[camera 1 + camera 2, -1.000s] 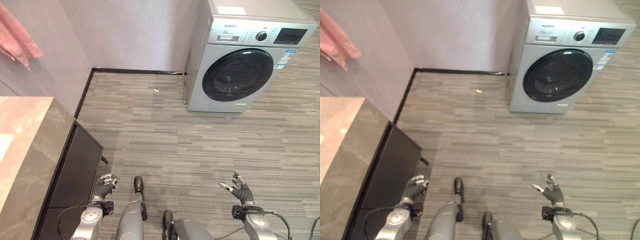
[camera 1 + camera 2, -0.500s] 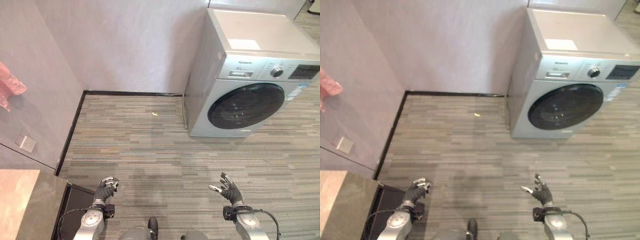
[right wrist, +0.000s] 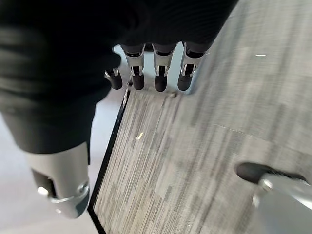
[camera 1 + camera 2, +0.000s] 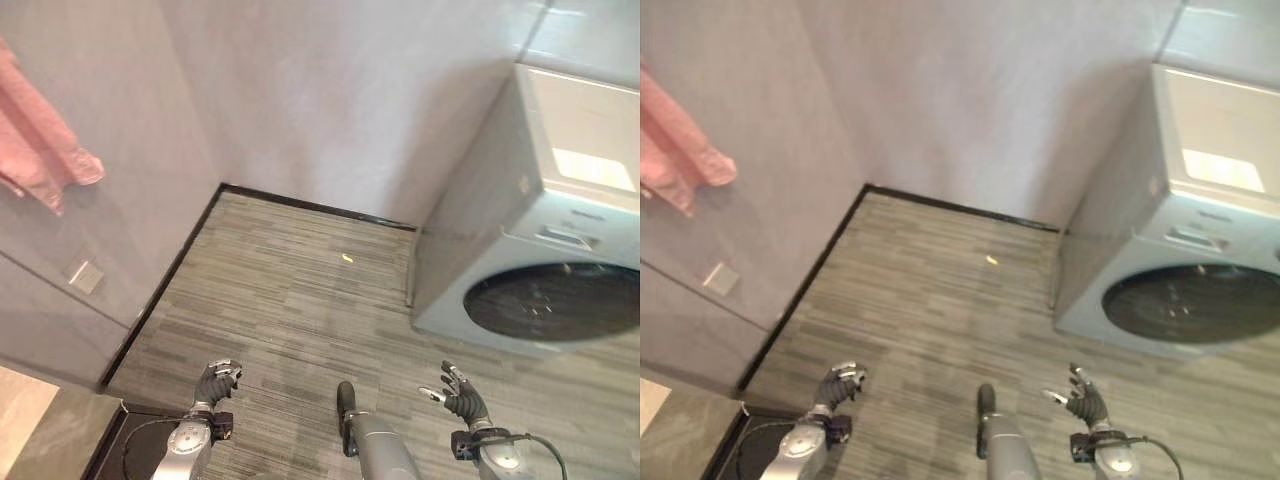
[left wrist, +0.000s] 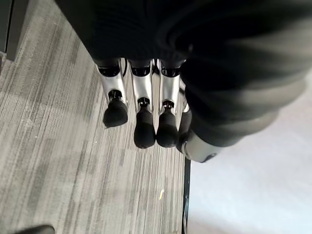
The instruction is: Put brush and paste in cup on sink, flatten towel.
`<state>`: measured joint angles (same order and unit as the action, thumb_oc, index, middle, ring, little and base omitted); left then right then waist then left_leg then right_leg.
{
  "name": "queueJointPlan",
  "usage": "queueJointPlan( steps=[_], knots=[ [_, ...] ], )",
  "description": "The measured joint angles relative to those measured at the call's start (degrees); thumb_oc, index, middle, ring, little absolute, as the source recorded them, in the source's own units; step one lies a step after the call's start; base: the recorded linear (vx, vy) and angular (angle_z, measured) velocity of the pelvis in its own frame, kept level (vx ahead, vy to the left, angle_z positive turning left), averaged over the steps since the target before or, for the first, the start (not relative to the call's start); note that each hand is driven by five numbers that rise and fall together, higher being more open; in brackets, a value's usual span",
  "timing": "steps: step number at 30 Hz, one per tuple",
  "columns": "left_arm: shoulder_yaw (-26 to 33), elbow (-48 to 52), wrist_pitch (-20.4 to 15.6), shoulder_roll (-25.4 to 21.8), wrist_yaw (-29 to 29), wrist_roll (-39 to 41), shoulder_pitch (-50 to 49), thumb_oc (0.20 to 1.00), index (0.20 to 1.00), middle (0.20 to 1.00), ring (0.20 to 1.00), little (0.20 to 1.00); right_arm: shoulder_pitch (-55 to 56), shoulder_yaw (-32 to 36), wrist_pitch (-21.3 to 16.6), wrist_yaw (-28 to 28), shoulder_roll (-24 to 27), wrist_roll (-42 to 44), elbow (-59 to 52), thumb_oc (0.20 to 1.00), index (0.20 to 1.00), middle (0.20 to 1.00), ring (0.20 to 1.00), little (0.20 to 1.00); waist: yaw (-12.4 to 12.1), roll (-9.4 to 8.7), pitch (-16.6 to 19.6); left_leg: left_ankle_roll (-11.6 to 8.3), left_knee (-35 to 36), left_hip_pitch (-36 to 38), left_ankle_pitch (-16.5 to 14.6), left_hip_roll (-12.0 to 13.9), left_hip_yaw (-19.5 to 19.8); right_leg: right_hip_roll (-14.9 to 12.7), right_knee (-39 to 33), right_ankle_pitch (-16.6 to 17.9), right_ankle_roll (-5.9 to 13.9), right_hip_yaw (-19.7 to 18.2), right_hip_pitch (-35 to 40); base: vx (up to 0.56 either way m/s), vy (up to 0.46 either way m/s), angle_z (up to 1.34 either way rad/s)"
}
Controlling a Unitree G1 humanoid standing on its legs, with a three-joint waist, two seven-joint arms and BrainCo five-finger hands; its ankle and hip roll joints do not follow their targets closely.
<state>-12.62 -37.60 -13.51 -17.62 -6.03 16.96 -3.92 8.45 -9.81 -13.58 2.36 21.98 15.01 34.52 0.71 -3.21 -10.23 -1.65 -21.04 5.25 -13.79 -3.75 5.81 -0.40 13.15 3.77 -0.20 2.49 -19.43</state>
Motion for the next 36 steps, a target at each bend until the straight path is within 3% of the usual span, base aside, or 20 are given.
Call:
queueJointPlan(
  steps=[1, 3, 5, 9, 10, 11, 12, 13, 14, 15, 16, 17, 19, 23, 25, 26, 27, 29, 32, 36],
  knots=[
    [0.11, 0.0, 0.04, -0.03, -0.04, 0.01, -0.16, 0.2, 0.2, 0.2, 0.2, 0.2, -1.06, 0.39, -0.03, -0.03, 0.19, 0.03, -0.01, 1.0, 1.0, 1.0, 1.0, 1.0, -0.59, 0.0, -0.01, -2.18, -8.33, -3.79, 1.95, 1.19, -0.06, 1.12, -1.49, -0.18, -2.4, 1.31, 1.95, 0.16, -0.19, 0.28],
    [-0.13, 0.07, 0.02, 0.02, 0.0, -0.01, 0.1, 0.2, 0.2, 0.2, 0.2, 0.2, -2.34, 1.21, -0.17, 0.0, 0.94, 0.24, -0.21, 1.0, 1.0, 1.0, 1.0, 1.0, -1.6, -0.16, -0.1, -3.21, -22.86, -11.6, 8.21, 1.89, 0.33, 2.62, -2.97, -0.2, -5.33, 1.34, 4.31, 0.17, -0.178, -0.01],
    [-0.08, 0.27, 0.08, -0.18, 0.01, -0.08, 0.57, 0.2, 0.2, 0.2, 0.2, 0.2, -2.96, 1.32, -0.38, 0.02, 1.54, 0.51, -0.51, 1.0, 1.0, 1.0, 1.0, 1.0, -1.31, -0.55, -0.31, -2.37, -24.59, -15.62, 6.76, 2.98, -1.82, 3.57, -5.17, -0.81, -5.91, 2.12, 6.47, 0.17, -0.142, 0.04],
    [-0.39, 0.73, 0.1, -0.25, 0.01, -0.1, 4.09, 0.2, 0.2, 0.2, 0.2, 0.2, -1.69, 2.1, -0.31, 0.67, 1.15, 0.6, -0.27, 1.0, 1.0, 1.0, 1.0, 1.0, 0.85, -2.88, -2.06, -1.79, -11.85, -20.52, 6.68, 7.26, -14.68, 3.32, -10.11, -3.47, -5.42, 6.12, 11.43, 0.13, -0.032, 0.49],
    [-1.07, 0.74, 0.05, -0.19, -0.01, -0.1, 4.93, 0.2, 0.2, 0.2, 0.2, 0.2, -1.47, 2.2, -0.3, 0.97, 0.99, 0.79, -0.02, 1.0, 1.0, 1.0, 1.0, 1.0, 0.91, -2.99, -2.37, -1.76, -5.07, -21.02, 7.03, 7.66, -16.04, 2.84, -9.69, -5.93, -3.61, 8.63, 11.63, 0.24, 0.072, 0.29],
    [-2.56, 1.11, -0.05, -0.2, 0.06, -0.27, 5.6, 0.2, 0.2, 0.2, 0.2, 0.2, -1.21, 2.48, -0.34, 1.32, 1.32, 1.06, -0.23, 1.0, 1.0, 1.0, 1.0, 1.0, 0.64, -1.75, -2.92, -3.37, 6.44, -21.22, 9.55, 11.06, -16.06, 2.88, -3.57, -8.86, -6.71, 12.37, 10.03, 0.2, 0.067, 0.16],
    [-2.84, 0.72, 0.3, 0.02, -0.02, -0.64, 5.67, 0.2, 0.2, 0.2, 0.2, 0.2, -1.71, 2.41, -0.22, 1.35, 1.41, 1.04, 0.19, 1.0, 1.0, 1.0, 1.0, 1.0, 1.15, -0.88, -3.29, -3.7, 11.27, -21.65, 11.49, 13.27, -15.58, 4.35, -3.66, -8.96, -7.58, 12.44, 10.83, 0.22, 0.074, -0.14],
    [-3.09, 0.7, 0.47, -0.75, -0.01, -1.56, 5.35, 0.2, 0.2, 0.2, 0.2, 0.2, -2.11, 2.36, -0.24, 1.4, 0.65, 1.04, -0.18, 1.0, 1.0, 1.0, 1.0, 1.0, 0.88, -1.56, -3.43, -2.93, 13.23, -22.34, 13.05, 13.08, -15.85, 4.55, -4.71, -8.73, -6.6, 12.07, 11.9, 0.16, 0.059, -0.15],
    [-3.54, 0.71, 0.87, -1.06, -0.02, -1.84, 5.5, 0.2, 0.2, 0.2, 0.2, 0.2, -1.97, 2.33, -0.28, 1.36, 0.28, 1.03, -0.53, 1.0, 1.0, 1.0, 1.0, 1.0, 1.14, -2.3, -4.03, -2.34, 14.0, -22.55, 14.78, 10.96, -15.89, 3.95, -5.47, -8.38, -1.27, 12.1, 13.18, 0.24, 0.092, -0.27],
    [-3.56, 0.51, 1.28, 0.26, -0.09, -1.91, 5.9, 0.2, 0.2, 0.2, 0.2, 0.2, -2.36, 2.44, -0.3, 1.57, 1.23, 1.01, -0.86, 1.0, 1.0, 1.0, 1.0, 1.0, 1.82, 1.04, -5.5, -2.61, 14.55, -22.52, 15.81, 12.48, -15.76, 4.83, -0.07, -8.7, 10.4, 11.12, 11.82, 0.33, 0.15, 0.1],
    [-3.06, 0.33, 1.15, 2.62, 0.11, -2.37, 6.68, 0.2, 0.2, 0.2, 0.2, 0.2, 0.26, 2.52, -0.48, 2.15, 4.82, 0.88, -4.77, 1.0, 1.0, 1.0, 1.0, 1.0, 3.58, 3.6, -4.85, -4.0, 15.0, -24.65, 17.09, 16.37, -19.31, -1.07, 7.24, -17.84, 0.2, 7.89, 9.13, 0.34, 0.191, 0.31],
    [-3.46, -0.95, 1.47, 2.9, -0.08, -2.34, 8.14, 0.2, 0.2, 0.2, 0.2, 0.2, 0.39, 2.53, 0.09, 2.54, 4.72, 0.78, -3.8, 1.0, 1.0, 1.0, 1.0, 1.0, 4.09, 3.98, -5.15, -3.82, 15.48, -24.84, 17.5, 17.92, -20.38, 0.04, 7.49, -17.69, -2.59, 8.93, 10.56, 0.33, 0.209, 0.48],
    [-3.68, -0.38, 1.27, 1.75, 0.03, -2.4, 7.99, 0.2, 0.2, 0.2, 0.2, 0.2, 1.12, 1.74, 0.46, 2.26, 4.5, -0.51, -4.08, 1.0, 1.0, 1.0, 1.0, 1.0, 3.63, 2.7, -4.17, -3.52, 14.81, -25.06, 17.62, 19.32, -22.39, 0.69, 5.19, -17.33, -2.45, 8.76, 12.94, 0.24, 0.198, 0.12],
    [-3.25, 0.01, 1.39, -0.97, -0.01, -2.39, 5.89, 0.2, 0.2, 0.2, 0.2, 0.2, -0.03, 2.39, 0.36, 2.36, 2.63, -2.32, -3.97, 1.0, 1.0, 1.0, 1.0, 1.0, 1.66, -0.6, -2.01, -2.38, 11.68, -24.2, 17.32, 13.96, -22.25, 1.1, -1.0, -16.65, -2.1, 7.66, 18.35, 0.23, 0.224, -0.06],
    [-3.38, 0.02, 1.45, -1.52, 0.01, -2.37, 5.74, 0.2, 0.2, 0.2, 0.2, 0.2, -0.93, 3.13, 0.33, 2.36, 1.23, -2.36, -3.66, 1.0, 1.0, 1.0, 1.0, 1.0, 0.62, -2.2, -1.96, 3.81, 15.64, -22.39, 20.18, 9.02, -24.09, 0.41, -1.97, -17.37, -0.29, 7.73, 20.97, 0.18, 0.208, -0.18],
    [-3.6, 0.03, 1.45, -1.5, 0.04, -2.37, 5.11, 0.2, 0.2, 0.2, 0.2, 0.2, -0.81, 2.86, 0.33, 2.24, 1.31, -2.41, -3.66, 1.0, 1.0, 1.0, 1.0, 1.0, 0.33, -1.63, -1.68, 6.83, 17.4, -19.96, 22.27, 8.91, -24.97, 0.86, -1.76, -18.21, 1.11, 7.76, 22.83, 0.16, 0.223, -0.16],
    [-3.83, -0.05, 1.58, -2.32, 0.03, -2.35, 4.56, 0.2, 0.2, 0.2, 0.2, 0.2, -0.85, 2.48, 0.34, 2.24, 0.12, -2.41, -2.95, 1.0, 1.0, 1.0, 1.0, 1.0, 0.47, -2.61, -1.03, 6.23, 17.05, -18.51, 21.39, 7.96, -25.25, -0.16, -0.3, -19.29, 2.91, 7.81, 23.85, 0.16, 0.246, -0.08],
    [-3.86, 0.87, 1.41, -2.83, 0.05, -2.35, 5.0, 0.2, 0.2, 0.2, 0.2, 0.2, -0.53, 1.53, 0.33, 1.94, -0.22, -2.58, -2.9, 1.0, 1.0, 1.0, 1.0, 1.0, 0.25, -3.27, -0.44, 8.22, 16.02, -16.75, 17.57, 6.22, -25.21, -3.17, 9.23, -18.6, 4.92, 8.65, 21.05, 0.19, 0.291, 0.09],
    [-3.81, 0.76, 1.41, -2.78, 0.15, -2.31, 4.93, 0.2, 0.2, 0.2, 0.2, 0.2, -0.28, 1.69, 0.33, 1.57, -0.47, -2.6, -2.95, 1.0, 1.0, 1.0, 1.0, 1.0, 0.4, -3.53, -0.01, 7.88, 16.02, -14.38, 14.32, 2.78, -25.13, -8.0, 20.15, -18.8, 5.12, 9.04, 17.95, 0.16, 0.23, 0.1],
    [-3.67, 1.03, 1.4, -3.58, 0.19, -2.29, 4.24, 0.2, 0.2, 0.2, 0.2, 0.2, 0.37, 1.47, 0.33, 1.16, -0.68, -2.89, -3.3, 1.0, 1.0, 1.0, 1.0, 1.0, 0.12, -2.71, 0.8, 10.8, 15.09, -14.34, 12.14, 0.68, -24.06, -12.67, 17.07, -17.94, 8.14, 8.72, 16.59, 0.13, 0.169, 0.19]
  ],
)
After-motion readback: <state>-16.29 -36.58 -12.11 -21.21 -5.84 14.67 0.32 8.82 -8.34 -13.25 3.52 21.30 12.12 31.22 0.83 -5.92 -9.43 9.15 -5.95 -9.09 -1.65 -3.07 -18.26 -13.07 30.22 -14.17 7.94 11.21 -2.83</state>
